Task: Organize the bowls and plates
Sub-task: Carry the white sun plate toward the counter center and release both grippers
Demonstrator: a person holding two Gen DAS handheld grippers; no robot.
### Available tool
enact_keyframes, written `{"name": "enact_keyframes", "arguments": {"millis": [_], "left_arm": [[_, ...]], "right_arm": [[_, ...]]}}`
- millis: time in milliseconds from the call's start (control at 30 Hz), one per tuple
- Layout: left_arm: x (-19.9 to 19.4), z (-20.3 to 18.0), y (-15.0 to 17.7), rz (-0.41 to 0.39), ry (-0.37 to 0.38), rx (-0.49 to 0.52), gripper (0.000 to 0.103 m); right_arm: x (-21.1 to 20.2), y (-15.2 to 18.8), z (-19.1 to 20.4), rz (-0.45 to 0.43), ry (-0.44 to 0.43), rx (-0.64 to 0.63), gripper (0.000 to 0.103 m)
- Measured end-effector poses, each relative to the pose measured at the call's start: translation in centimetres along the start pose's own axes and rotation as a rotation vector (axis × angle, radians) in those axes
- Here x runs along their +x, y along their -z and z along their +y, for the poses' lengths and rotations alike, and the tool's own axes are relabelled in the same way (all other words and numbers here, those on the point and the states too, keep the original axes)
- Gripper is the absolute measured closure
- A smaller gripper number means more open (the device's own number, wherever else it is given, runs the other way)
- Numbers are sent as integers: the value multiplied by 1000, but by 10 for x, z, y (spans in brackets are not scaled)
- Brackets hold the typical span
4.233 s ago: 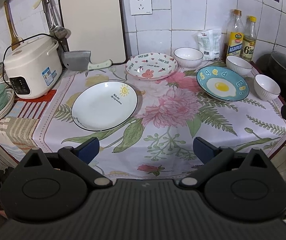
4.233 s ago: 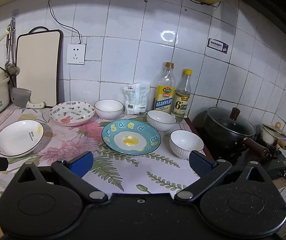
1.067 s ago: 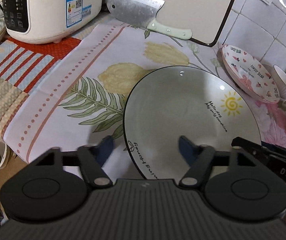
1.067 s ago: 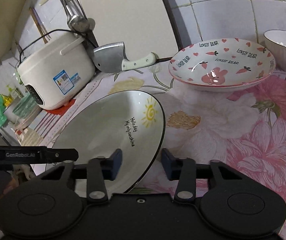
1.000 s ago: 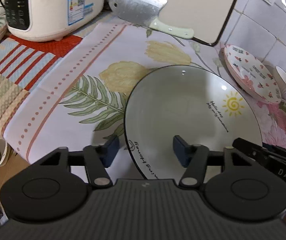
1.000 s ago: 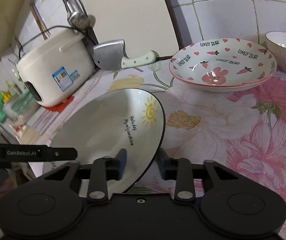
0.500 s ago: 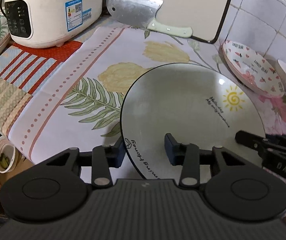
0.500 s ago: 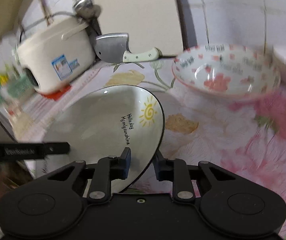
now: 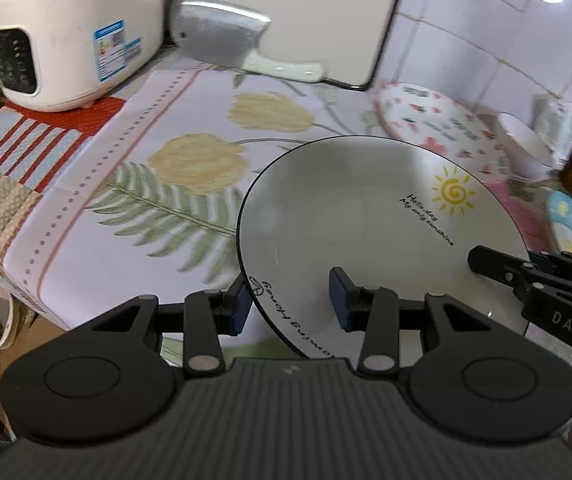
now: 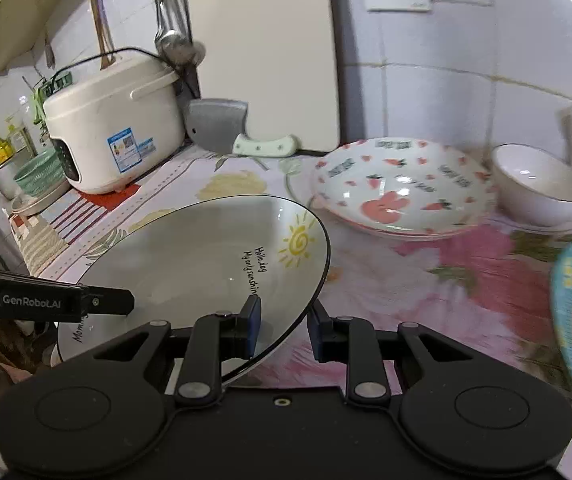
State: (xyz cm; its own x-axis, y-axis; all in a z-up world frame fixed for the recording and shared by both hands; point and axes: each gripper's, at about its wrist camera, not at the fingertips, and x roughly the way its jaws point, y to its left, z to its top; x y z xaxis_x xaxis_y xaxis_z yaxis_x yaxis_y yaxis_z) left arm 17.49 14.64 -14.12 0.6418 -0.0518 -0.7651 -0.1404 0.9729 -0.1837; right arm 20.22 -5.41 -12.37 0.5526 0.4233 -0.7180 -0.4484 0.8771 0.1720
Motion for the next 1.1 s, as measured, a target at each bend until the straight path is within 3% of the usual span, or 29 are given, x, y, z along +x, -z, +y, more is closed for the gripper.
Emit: {"name": "enact_keyframes", "arguments": {"millis": [200,567,1100], "left_arm": [[-17,-35,10,33,58,22,63],[-22,-92,18,77,121,65,63],[13,-114,19,79,134,69,63]], "right_arm": [[-43,13,-21,-21,47,11,73],[-87,33,-64,-45,113,38,73],[-58,54,-112,-67,81,100,73]]}}
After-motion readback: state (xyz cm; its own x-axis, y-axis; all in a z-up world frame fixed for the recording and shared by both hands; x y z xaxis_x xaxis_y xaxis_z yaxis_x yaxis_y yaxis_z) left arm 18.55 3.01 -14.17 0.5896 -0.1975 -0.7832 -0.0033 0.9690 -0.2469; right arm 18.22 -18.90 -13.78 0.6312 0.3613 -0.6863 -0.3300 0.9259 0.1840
